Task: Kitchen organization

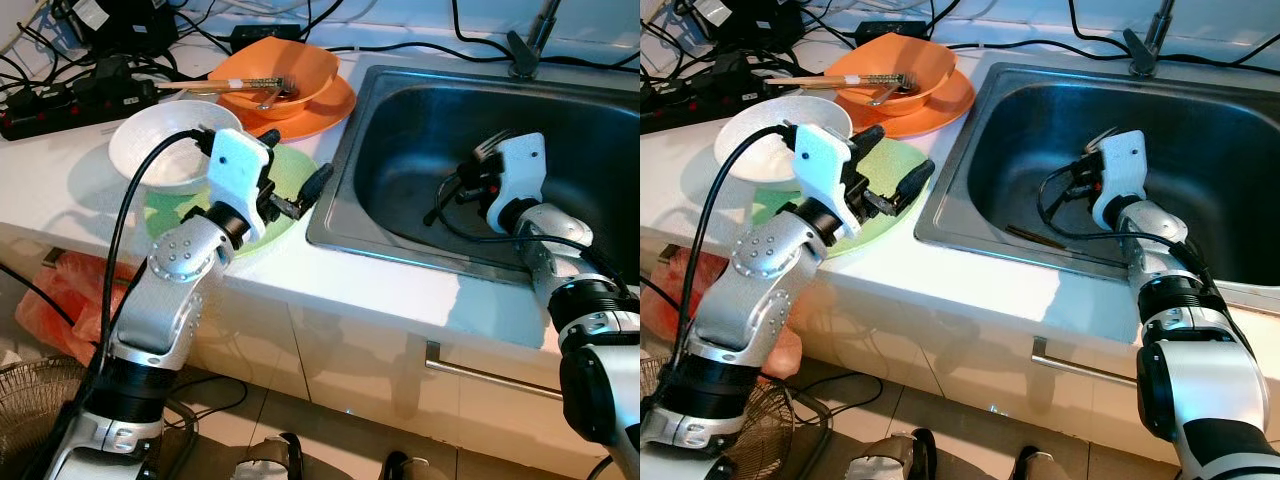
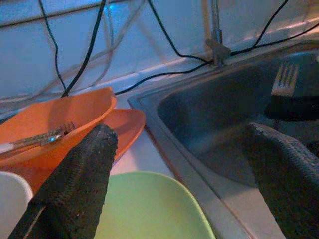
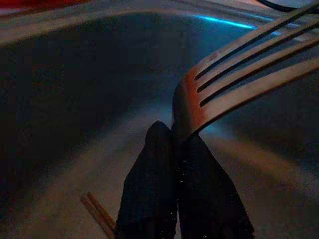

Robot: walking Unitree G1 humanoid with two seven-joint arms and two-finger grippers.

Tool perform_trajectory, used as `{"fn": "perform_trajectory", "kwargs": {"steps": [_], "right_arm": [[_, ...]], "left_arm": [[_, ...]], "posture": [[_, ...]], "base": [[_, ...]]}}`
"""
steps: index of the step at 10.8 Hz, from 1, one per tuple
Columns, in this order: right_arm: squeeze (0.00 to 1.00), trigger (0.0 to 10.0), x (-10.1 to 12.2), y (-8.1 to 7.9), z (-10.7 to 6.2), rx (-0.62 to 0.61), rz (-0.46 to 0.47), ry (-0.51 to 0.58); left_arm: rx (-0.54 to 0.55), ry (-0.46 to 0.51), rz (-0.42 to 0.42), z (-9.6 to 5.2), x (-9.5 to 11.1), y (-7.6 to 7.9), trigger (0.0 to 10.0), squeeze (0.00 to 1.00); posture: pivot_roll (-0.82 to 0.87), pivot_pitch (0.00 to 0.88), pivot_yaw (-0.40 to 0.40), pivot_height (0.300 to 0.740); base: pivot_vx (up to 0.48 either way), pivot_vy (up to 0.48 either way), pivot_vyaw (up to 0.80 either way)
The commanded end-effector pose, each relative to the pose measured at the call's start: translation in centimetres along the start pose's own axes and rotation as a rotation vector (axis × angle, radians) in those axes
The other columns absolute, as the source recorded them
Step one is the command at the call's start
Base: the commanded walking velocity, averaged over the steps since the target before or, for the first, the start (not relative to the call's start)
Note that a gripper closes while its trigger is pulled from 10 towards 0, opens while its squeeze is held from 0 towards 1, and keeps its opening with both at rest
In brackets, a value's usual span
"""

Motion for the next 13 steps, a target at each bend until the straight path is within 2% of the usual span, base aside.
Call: {"fn": "perform_trajectory", "kwargs": {"steps": [1,4,6,9,11,13], "right_arm": [[1.00,10.0,-1.4,-0.5,0.0,0.016,-0.022,-0.044],[1.00,10.0,-1.5,-0.6,0.0,0.017,-0.049,-0.055],[1.00,10.0,-1.3,-0.2,0.0,-0.008,-0.062,-0.050],[1.00,10.0,0.1,0.2,0.1,-0.044,-0.108,-0.005],[1.00,10.0,1.5,-0.3,0.5,-0.036,-0.103,0.054],[1.00,10.0,3.2,-2.1,1.1,0.031,-0.046,0.111]], "left_arm": [[-0.016,-0.008,0.014,-0.3,-0.5,0.4,10.0,1.00],[-0.023,-0.008,0.020,-0.3,-0.8,0.6,10.0,1.00],[-0.014,-0.010,0.019,-0.3,-0.9,0.3,10.0,1.00],[-0.019,-0.008,0.035,-0.4,-0.7,0.3,10.0,1.00],[-0.021,-0.020,0.054,-0.3,-0.5,0.1,10.0,1.00],[0.018,-0.016,0.107,-0.2,0.3,-0.8,10.0,1.00]], "posture": [[0.14,0.145,0.099,0.740],[0.14,0.146,0.097,0.740],[0.14,0.146,0.097,0.740],[0.14,0.148,0.093,0.740],[0.14,0.148,0.093,0.740],[0.15,0.147,0.087,0.740]], "base": [[0.000,0.000,0.00],[0.000,0.000,0.00],[0.000,0.000,0.00],[0.000,0.000,0.00],[0.000,0.000,0.00],[0.000,0.000,0.00]]}}
Point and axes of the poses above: a point about 5 cm out from each wrist's last joint towards the gripper, its own z axis pointing out of the wrist towards the gripper, its own x axis along the axis of the wrist's last joint, y = z × x, the point moved 5 cm from there along z, pointing out of the wrist towards the gripper, and after that the axes turned 11 degrees about z, right-handed, at the moved point
